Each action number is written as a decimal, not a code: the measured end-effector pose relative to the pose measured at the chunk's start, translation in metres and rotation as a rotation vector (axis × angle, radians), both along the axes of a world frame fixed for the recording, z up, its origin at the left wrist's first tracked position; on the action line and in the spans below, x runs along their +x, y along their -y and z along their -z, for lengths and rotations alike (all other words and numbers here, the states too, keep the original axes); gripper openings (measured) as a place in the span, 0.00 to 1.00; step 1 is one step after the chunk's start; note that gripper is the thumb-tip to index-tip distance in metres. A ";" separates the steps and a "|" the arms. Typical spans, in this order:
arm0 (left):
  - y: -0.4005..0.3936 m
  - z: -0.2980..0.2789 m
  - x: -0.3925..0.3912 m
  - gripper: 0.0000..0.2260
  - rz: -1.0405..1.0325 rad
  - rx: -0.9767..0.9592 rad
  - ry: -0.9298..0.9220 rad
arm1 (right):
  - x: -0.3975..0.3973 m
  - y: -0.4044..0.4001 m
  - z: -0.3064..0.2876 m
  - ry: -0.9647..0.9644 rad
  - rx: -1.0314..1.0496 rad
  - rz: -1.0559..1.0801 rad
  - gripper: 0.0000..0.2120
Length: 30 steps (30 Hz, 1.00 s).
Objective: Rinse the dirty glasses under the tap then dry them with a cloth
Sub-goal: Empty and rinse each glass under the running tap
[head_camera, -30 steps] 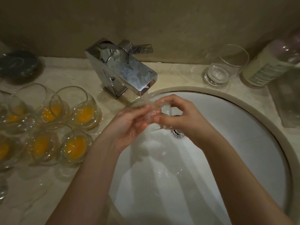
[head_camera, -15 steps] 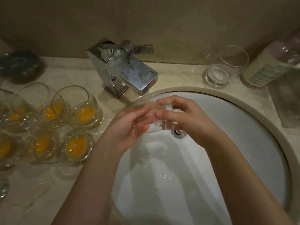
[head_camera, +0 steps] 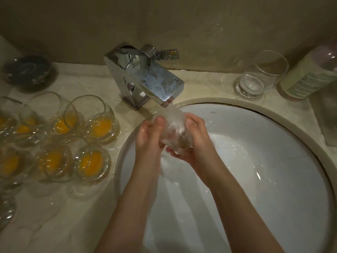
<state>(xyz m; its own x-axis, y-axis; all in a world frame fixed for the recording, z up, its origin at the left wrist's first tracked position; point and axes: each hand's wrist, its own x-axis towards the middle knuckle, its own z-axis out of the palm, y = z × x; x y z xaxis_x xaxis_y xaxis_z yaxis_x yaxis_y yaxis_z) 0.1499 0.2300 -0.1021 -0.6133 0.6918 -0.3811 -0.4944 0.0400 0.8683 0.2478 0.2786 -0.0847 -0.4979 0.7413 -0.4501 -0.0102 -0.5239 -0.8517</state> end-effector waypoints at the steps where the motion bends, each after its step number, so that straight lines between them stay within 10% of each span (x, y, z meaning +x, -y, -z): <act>1: -0.001 0.000 -0.001 0.18 0.028 -0.023 -0.060 | 0.001 0.002 0.003 0.085 0.200 -0.036 0.15; 5: 0.000 0.001 0.000 0.18 0.055 -0.088 -0.258 | 0.007 0.006 0.018 0.186 0.607 -0.170 0.25; 11: -0.003 0.008 0.008 0.25 -0.026 0.049 0.009 | -0.005 0.013 0.022 -0.068 0.195 -0.112 0.22; 20: -0.007 0.004 0.012 0.19 0.009 -0.054 -0.371 | -0.006 0.022 0.011 0.116 0.469 -0.132 0.17; 25: -0.010 0.009 0.006 0.25 0.050 -0.006 -0.006 | -0.004 0.014 0.013 -0.008 0.239 -0.071 0.17; 30: -0.009 0.004 0.009 0.15 0.046 -0.020 -0.377 | -0.004 0.020 0.004 0.171 0.488 -0.217 0.16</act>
<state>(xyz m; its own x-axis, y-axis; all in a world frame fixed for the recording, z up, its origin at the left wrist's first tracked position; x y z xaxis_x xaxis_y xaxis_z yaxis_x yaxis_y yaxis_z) 0.1594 0.2388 -0.1059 -0.6813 0.7167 -0.1488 -0.1378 0.0741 0.9877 0.2442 0.2587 -0.0891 -0.6122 0.7726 -0.1683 0.2134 -0.0435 -0.9760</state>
